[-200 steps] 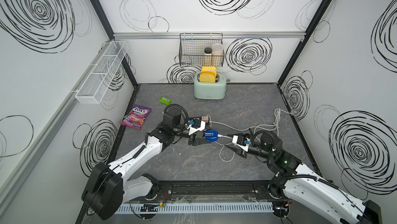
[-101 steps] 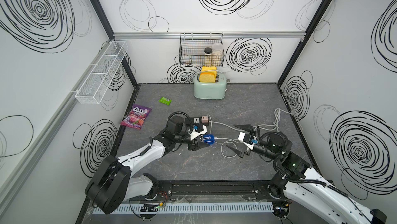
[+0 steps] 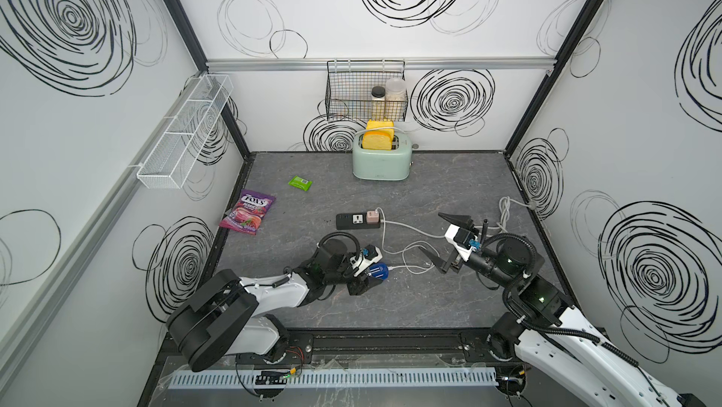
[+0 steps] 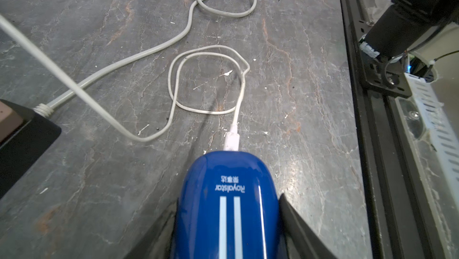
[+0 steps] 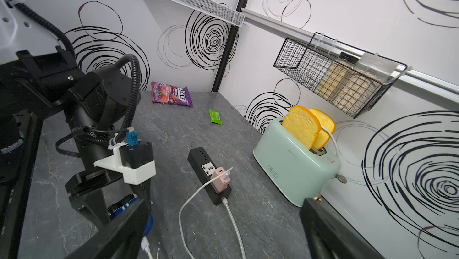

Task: Charge the electric shaver
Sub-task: Place the electric shaver at the center of the board.

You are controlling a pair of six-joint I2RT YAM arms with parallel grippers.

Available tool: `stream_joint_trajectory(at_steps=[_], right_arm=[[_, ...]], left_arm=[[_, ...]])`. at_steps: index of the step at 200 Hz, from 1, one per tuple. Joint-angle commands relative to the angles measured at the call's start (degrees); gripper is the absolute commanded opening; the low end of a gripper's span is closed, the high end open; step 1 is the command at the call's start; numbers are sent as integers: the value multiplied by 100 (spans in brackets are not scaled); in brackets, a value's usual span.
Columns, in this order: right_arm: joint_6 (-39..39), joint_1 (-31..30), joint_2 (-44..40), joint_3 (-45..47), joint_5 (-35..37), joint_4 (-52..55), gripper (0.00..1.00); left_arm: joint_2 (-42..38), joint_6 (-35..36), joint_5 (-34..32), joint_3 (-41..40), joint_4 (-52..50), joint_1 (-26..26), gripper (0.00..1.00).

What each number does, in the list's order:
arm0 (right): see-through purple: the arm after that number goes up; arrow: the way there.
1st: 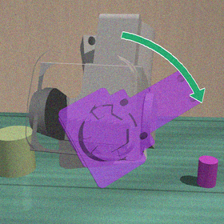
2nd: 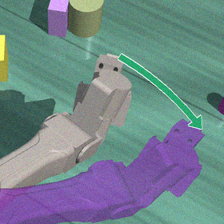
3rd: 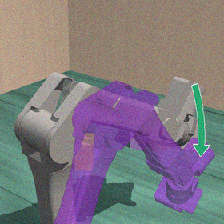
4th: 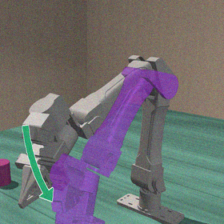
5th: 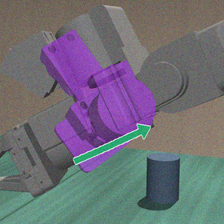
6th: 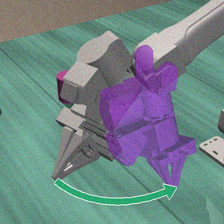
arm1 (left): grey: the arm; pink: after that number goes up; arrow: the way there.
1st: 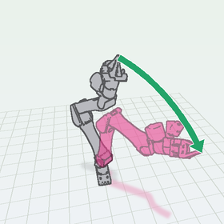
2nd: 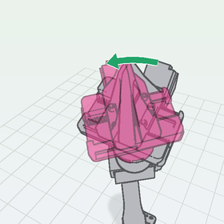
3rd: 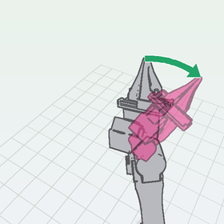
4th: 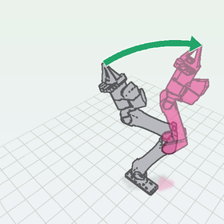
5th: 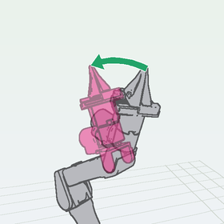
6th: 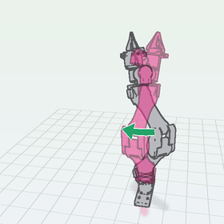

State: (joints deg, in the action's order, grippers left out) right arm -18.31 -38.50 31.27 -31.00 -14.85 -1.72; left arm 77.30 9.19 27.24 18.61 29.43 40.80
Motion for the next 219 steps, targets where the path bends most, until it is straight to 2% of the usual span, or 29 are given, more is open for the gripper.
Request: stream_joint_trajectory(at_steps=[1, 24, 33, 66, 81, 92, 100, 115, 122, 126, 131, 134, 139, 167, 184, 201, 219], right_arm=[[171, 80, -35, -45, 139, -77, 98], [402, 185, 80, -72, 412, -57, 98], [451, 237, 117, -109, 484, -35, 98], [520, 413, 170, -260, 744, 136, 98], [553, 467, 105, -224, 830, 115, 98], [599, 514, 52, -156, 835, 62, 98], [651, 540, 29, -123, 812, 38, 98], [718, 584, 45, -118, 782, 9, 98], [739, 600, 63, -139, 805, 18, 98], [741, 609, 81, -154, 832, 21, 98], [749, 623, 104, -166, 876, 22, 98], [749, 624, 120, -175, 914, 21, 98], [748, 641, 143, -195, 969, 21, 98], [807, 820, 332, -241, 1331, -99, 98], [943, 1003, 511, -222, 1639, -274, 98], [1114, 1282, 737, -179, 2025, -512, 98], [1329, 1705, 925, -89, 2246, -825, 98]], left_arm=[[209, -285, -732, -156, 668, 192, 0], [457, -419, -1102, -183, 710, 277, 0], [515, -527, -1248, -253, 842, 325, 12], [809, -742, -1461, -349, 1084, 407, 27], [958, -816, -1406, -388, 1251, 435, 38], [998, -891, -1445, -455, 1415, 435, 41], [983, -919, -1479, -512, 1513, 436, 49], [901, -937, -1538, -547, 1505, 442, 59], [819, -946, -1584, -519, 1382, 438, 67], [750, -953, -1613, -496, 1309, 440, 73], [648, -975, -1648, -457, 1203, 444, 93], [562, -980, -1666, -436, 1125, 435, 100], [415, -981, -1682, -386, 1005, 433, 97], [-710, -1031, -1969, 134, 239, 377, 97], [-1324, -1051, -2533, 608, -141, 177, 97], [-1794, -1049, -3069, 913, -201, -352, 97], [-2029, -1079, -3276, 1030, -71, -1308, 97]])
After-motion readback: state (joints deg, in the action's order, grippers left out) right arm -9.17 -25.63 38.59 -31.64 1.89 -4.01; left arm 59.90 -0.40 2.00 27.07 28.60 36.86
